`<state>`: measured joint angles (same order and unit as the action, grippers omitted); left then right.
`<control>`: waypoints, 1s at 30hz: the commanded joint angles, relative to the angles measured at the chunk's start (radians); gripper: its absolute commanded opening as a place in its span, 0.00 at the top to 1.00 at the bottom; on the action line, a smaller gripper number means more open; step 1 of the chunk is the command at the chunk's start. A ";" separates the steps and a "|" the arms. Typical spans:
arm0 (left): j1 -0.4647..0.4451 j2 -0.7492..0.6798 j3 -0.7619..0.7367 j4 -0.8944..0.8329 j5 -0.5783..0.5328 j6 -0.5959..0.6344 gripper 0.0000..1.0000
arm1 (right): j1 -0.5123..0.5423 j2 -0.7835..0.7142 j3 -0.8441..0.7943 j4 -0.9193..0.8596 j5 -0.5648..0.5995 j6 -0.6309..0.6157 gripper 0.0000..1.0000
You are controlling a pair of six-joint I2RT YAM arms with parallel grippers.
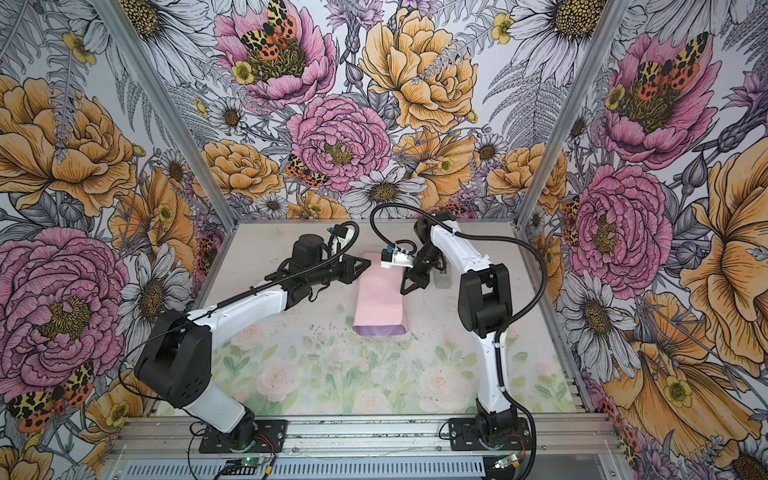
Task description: Wrap the gift box in paper
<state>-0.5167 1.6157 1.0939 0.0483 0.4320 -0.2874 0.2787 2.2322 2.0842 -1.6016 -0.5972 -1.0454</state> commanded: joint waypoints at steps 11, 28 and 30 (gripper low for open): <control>-0.053 0.093 0.083 -0.038 0.045 0.076 0.79 | 0.011 0.183 0.254 -0.182 0.047 -0.065 1.00; -0.097 0.177 0.083 0.059 0.041 0.061 0.82 | -0.003 0.198 0.243 -0.184 0.052 -0.060 1.00; -0.102 0.185 0.086 0.059 0.038 0.066 0.82 | -0.008 0.198 0.244 -0.183 0.051 -0.059 1.00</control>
<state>-0.6094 1.7893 1.1645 0.0647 0.4625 -0.2283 0.2794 2.4130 2.3093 -1.6413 -0.5423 -1.0935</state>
